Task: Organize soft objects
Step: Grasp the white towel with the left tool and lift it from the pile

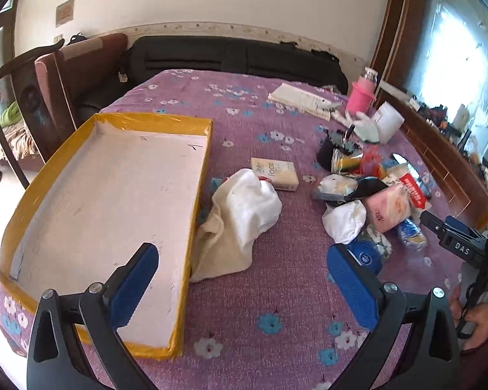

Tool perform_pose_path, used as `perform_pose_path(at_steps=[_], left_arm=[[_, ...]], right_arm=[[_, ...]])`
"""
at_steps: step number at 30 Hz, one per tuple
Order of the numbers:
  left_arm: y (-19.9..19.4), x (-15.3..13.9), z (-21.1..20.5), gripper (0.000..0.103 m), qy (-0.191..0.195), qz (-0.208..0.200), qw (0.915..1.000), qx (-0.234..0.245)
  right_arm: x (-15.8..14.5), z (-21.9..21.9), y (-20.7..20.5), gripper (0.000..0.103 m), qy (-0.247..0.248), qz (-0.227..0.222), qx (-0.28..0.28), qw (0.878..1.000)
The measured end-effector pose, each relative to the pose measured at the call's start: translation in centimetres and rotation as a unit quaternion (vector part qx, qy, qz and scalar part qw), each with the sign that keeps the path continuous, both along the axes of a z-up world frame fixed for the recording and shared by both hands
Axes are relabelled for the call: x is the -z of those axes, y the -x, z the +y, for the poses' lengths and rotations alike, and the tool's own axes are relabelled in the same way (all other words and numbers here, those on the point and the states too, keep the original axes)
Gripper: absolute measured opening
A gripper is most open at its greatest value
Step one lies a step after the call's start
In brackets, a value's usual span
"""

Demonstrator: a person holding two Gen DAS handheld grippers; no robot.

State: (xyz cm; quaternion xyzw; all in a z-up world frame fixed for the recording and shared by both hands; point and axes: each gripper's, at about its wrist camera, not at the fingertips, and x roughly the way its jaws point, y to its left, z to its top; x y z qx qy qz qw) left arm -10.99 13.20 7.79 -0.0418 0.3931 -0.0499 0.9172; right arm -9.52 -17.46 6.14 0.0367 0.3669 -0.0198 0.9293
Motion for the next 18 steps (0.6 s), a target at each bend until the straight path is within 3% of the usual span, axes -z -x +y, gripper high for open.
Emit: perform_pose_path(at_steps=[3, 4, 5, 7, 12, 13, 15, 16, 18], left_arm=[[-1.4, 0.4, -1.6, 0.102, -0.018, 0.000, 0.9993, 0.031], [-1.8, 0.5, -1.9, 0.094, -0.027, 0.002, 0.9990, 0.036], [-2.3, 0.6, -2.4, 0.077, -0.036, 0.006, 0.9984, 0.042], [-3.7, 1.2, -3.6, 0.062, -0.056, 0.022, 0.9964, 0.060], [-6.4, 3.6, -5.2, 0.062, -0.155, 0.039, 0.9859, 0.048], [-6.7, 4.2, -5.2, 0.060, -0.158, 0.050, 0.9848, 0.052], [-6.7, 5.1, -4.8, 0.036, -0.150, 0.065, 0.9847, 0.059], [-6.7, 5.4, -4.6, 0.012, -0.142, 0.074, 0.9853, 0.058], [-6.0, 5.1, -3.7, 0.010, -0.107, 0.073, 0.9900, 0.055]], right_arm=[[1.0, -1.0, -0.2, 0.102, -0.010, 0.004, 0.006, 1.000], [1.3, -1.4, -0.2, 0.102, -0.016, 0.009, 0.011, 1.000], [1.7, -1.9, -0.4, 0.102, -0.033, 0.019, 0.013, 0.999], [1.7, -2.6, -0.5, 0.102, -0.052, 0.017, 0.016, 0.998], [1.7, -3.3, -0.3, 0.102, -0.076, 0.012, 0.017, 0.997], [1.7, -3.2, -0.2, 0.102, -0.076, 0.011, 0.014, 0.997], [1.7, -3.0, -0.2, 0.102, -0.074, 0.009, 0.011, 0.997], [1.6, -2.9, -0.2, 0.102, -0.073, 0.009, 0.008, 0.997], [1.7, -2.8, -0.3, 0.102, -0.072, 0.011, 0.004, 0.997]])
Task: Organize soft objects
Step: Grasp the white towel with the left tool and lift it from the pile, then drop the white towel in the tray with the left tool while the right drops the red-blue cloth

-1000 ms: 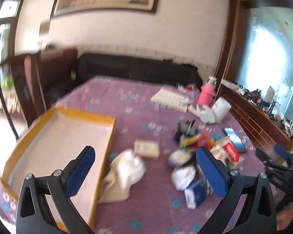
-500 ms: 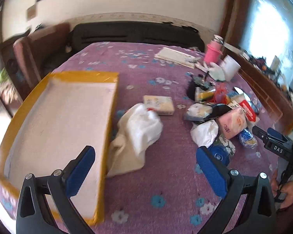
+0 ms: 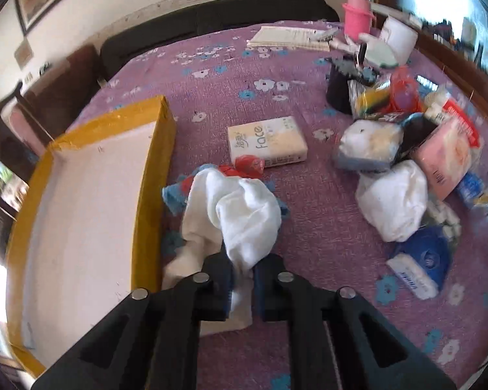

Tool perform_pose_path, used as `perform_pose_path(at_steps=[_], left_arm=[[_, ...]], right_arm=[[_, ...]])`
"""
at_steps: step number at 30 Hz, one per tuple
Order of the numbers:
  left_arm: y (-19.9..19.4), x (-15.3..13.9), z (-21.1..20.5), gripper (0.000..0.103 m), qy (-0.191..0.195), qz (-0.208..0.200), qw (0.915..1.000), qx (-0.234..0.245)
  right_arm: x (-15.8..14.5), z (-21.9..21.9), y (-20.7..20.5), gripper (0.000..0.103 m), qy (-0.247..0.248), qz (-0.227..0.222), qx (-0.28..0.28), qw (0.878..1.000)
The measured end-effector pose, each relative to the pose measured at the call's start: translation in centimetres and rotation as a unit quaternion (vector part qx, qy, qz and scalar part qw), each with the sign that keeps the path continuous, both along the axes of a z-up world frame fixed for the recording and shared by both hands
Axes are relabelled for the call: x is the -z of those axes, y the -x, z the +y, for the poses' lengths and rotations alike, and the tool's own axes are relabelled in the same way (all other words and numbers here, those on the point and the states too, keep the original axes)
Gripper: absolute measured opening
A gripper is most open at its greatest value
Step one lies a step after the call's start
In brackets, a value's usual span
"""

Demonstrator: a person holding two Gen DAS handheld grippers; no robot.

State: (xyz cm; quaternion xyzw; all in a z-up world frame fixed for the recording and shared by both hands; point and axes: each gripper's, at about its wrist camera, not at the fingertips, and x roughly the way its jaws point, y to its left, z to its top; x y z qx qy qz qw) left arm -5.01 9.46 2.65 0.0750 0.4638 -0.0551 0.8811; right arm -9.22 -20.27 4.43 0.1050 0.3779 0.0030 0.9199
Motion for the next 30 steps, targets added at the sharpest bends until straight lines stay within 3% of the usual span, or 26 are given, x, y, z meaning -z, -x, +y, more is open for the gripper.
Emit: perform_pose_path(at_steps=[3, 6, 9, 17, 22, 27, 30], left_arm=[[1.4, -1.8, 1.0, 0.010, 0.033, -0.025, 0.9991, -0.004], [4.2, -4.5, 2.2, 0.010, 0.093, -0.061, 0.9937, 0.005], [5.6, -6.4, 3.1, 0.011, 0.121, -0.083, 0.9892, 0.008], [7.5, -8.2, 7.2, 0.011, 0.194, -0.100, 0.9757, -0.022], [8.4, -8.3, 9.8, 0.011, 0.204, -0.106, 0.9721, -0.044], [9.4, -8.8, 13.2, 0.011, 0.217, -0.112, 0.9670, -0.074], [9.8, -9.0, 15.4, 0.011, 0.222, -0.114, 0.9640, -0.091]], right_arm=[[0.0, 0.2, -0.1, 0.102, 0.000, 0.003, -0.006, 1.000], [-0.3, 1.0, 0.3, 0.102, 0.015, 0.003, -0.016, 1.000], [-1.1, 2.7, 1.1, 0.102, 0.006, -0.001, -0.052, 0.999], [-3.1, 11.6, 1.2, 0.103, 0.024, -0.001, -0.191, 0.981], [-4.0, 19.5, -2.8, 0.103, 0.042, 0.015, -0.260, 0.965], [-1.2, 27.1, -8.2, 0.072, 0.112, 0.062, -0.292, 0.948], [0.3, 29.9, -9.9, 0.068, 0.142, 0.071, -0.300, 0.941]])
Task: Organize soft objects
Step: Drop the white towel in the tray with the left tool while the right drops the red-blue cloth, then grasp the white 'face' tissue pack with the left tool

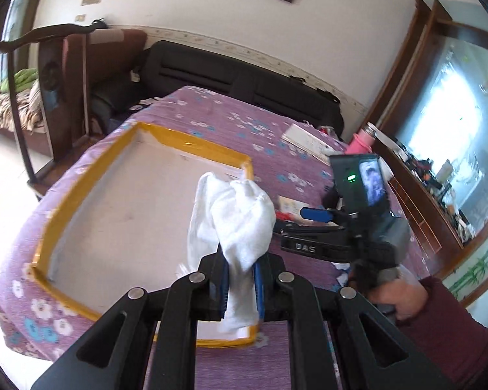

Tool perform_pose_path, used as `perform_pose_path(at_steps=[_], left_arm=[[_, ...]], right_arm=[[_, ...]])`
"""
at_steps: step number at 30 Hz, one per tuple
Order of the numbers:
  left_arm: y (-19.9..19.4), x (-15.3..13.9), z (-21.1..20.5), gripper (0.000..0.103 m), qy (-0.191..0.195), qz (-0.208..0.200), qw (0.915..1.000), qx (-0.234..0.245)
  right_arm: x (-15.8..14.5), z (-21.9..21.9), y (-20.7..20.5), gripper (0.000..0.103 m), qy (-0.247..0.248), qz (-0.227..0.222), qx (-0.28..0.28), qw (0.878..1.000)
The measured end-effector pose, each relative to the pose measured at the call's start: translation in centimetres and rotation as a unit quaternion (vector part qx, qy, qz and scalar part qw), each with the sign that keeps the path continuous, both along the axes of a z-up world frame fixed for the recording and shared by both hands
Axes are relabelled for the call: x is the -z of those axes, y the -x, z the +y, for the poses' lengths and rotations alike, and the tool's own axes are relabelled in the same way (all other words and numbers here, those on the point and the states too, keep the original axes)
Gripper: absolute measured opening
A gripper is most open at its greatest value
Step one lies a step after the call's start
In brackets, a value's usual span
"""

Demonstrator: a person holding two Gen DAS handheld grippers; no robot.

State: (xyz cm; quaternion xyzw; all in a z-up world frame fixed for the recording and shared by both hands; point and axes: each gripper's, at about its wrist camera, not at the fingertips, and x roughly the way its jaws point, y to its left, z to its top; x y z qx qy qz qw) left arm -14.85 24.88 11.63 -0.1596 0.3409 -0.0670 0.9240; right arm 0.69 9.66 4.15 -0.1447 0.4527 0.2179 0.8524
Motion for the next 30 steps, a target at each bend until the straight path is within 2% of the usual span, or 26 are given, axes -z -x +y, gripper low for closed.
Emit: perform_pose_path(at_steps=[1, 2, 3, 7, 10, 12, 16, 18, 19, 20, 22, 24, 27, 30], left_arm=[[0.0, 0.0, 0.4, 0.011, 0.001, 0.000, 1.0000, -0.002], [0.0, 0.0, 0.8, 0.011, 0.002, -0.001, 1.0000, -0.003], [-0.2, 0.0, 1.2, 0.011, 0.002, -0.002, 1.0000, -0.004], [-1.3, 0.0, 2.1, 0.011, 0.000, -0.002, 1.0000, 0.004], [-3.0, -0.3, 2.9, 0.011, 0.005, -0.002, 0.9999, 0.009], [-4.8, -0.5, 3.6, 0.013, 0.012, 0.001, 0.9999, 0.008], [-10.4, 0.2, 4.5, 0.015, 0.018, 0.025, 0.9995, 0.010], [-13.4, 1.3, 4.9, 0.023, 0.040, 0.047, 0.9980, 0.013], [-14.6, 1.6, 5.2, 0.035, 0.051, 0.056, 0.9971, 0.013], [-15.5, 2.1, 5.4, 0.052, 0.059, 0.062, 0.9962, 0.012], [-17.2, 3.0, 5.8, 0.067, 0.060, 0.068, 0.9958, -0.002], [-18.1, 3.5, 6.0, 0.068, 0.050, 0.074, 0.9957, -0.022], [-17.8, 3.9, 6.4, 0.068, 0.076, 0.078, 0.9939, -0.021], [-16.1, 3.4, 5.8, 0.069, 0.061, 0.070, 0.9955, -0.018]], right_arm=[[0.5, 0.4, -0.3, 0.064, 0.009, 0.001, -0.003, 1.000], [1.1, 0.9, -0.6, 0.045, 0.019, 0.008, -0.005, 1.000], [1.4, 1.0, -0.8, 0.041, 0.024, 0.018, -0.005, 1.000], [0.9, 0.1, -0.8, 0.040, 0.003, 0.021, 0.007, 1.000], [-1.4, -1.0, -0.6, 0.040, -0.029, 0.008, 0.022, 0.999], [-3.1, -1.1, -0.9, 0.040, -0.058, 0.002, 0.023, 0.998], [-4.8, 0.5, -3.0, 0.040, -0.131, 0.032, 0.012, 0.991], [-4.7, 1.9, -4.2, 0.040, -0.144, 0.038, 0.012, 0.989], [-4.5, 2.9, -4.9, 0.040, -0.143, 0.038, 0.012, 0.989], [-4.1, 3.7, -5.7, 0.041, -0.140, 0.039, 0.013, 0.989], [-3.6, 4.7, -6.7, 0.043, -0.135, 0.037, 0.017, 0.990], [-3.2, 5.3, -7.7, 0.064, -0.130, 0.033, 0.025, 0.991], [-3.7, 4.9, -7.9, 0.074, -0.128, 0.015, 0.034, 0.991], [-5.1, 2.9, -7.1, 0.079, -0.138, 0.003, 0.043, 0.989]])
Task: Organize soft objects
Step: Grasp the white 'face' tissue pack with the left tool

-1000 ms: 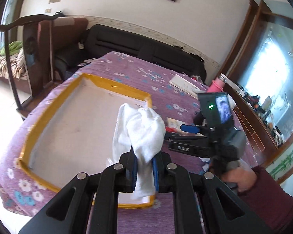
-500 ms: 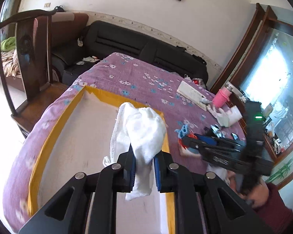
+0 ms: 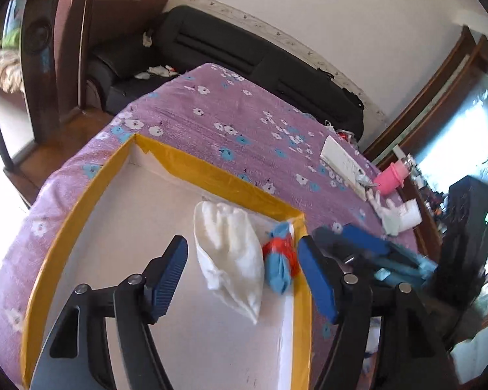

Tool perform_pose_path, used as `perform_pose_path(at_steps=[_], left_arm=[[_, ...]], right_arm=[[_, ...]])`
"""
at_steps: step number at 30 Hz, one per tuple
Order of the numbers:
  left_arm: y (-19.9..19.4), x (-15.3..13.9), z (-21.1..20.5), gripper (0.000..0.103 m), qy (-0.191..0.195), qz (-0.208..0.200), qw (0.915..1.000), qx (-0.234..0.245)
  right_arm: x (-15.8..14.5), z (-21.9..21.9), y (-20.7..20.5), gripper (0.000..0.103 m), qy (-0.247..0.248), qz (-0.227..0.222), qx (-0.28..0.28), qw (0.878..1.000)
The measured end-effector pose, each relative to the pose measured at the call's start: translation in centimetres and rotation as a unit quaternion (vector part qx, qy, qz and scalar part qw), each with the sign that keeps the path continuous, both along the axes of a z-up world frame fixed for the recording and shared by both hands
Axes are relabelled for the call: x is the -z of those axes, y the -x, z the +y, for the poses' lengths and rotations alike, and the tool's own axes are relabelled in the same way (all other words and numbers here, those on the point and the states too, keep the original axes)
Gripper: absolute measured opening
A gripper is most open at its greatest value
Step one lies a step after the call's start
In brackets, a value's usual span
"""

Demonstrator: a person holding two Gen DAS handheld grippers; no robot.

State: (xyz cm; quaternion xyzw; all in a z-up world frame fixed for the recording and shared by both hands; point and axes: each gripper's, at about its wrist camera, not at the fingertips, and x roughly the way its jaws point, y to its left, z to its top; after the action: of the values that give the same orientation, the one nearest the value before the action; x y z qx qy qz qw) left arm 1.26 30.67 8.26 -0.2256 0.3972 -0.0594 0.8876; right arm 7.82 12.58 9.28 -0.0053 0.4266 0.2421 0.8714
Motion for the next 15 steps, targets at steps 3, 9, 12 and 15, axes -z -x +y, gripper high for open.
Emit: perform_pose_path(at_steps=[3, 9, 12, 15], left_arm=[[1.9, -1.0, -0.9, 0.072, -0.007, -0.015, 0.9998, 0.005], [4.8, -3.6, -5.9, 0.079, -0.053, -0.047, 0.9965, 0.045], [5.4, -4.1, -9.1, 0.084, -0.066, -0.055, 0.9930, 0.081], [5.2, -3.4, -13.0, 0.085, -0.076, -0.040, 0.9900, 0.112]], right_arm=[[-1.3, -2.4, 0.9, 0.081, -0.008, -0.002, 0.009, 1.000], [-5.3, -9.8, 4.1, 0.094, 0.018, -0.034, 0.062, 0.997], [-7.1, -15.0, 7.8, 0.103, 0.033, -0.106, 0.119, 0.987], [-4.9, -19.5, 9.6, 0.103, 0.054, -0.087, 0.165, 0.981]])
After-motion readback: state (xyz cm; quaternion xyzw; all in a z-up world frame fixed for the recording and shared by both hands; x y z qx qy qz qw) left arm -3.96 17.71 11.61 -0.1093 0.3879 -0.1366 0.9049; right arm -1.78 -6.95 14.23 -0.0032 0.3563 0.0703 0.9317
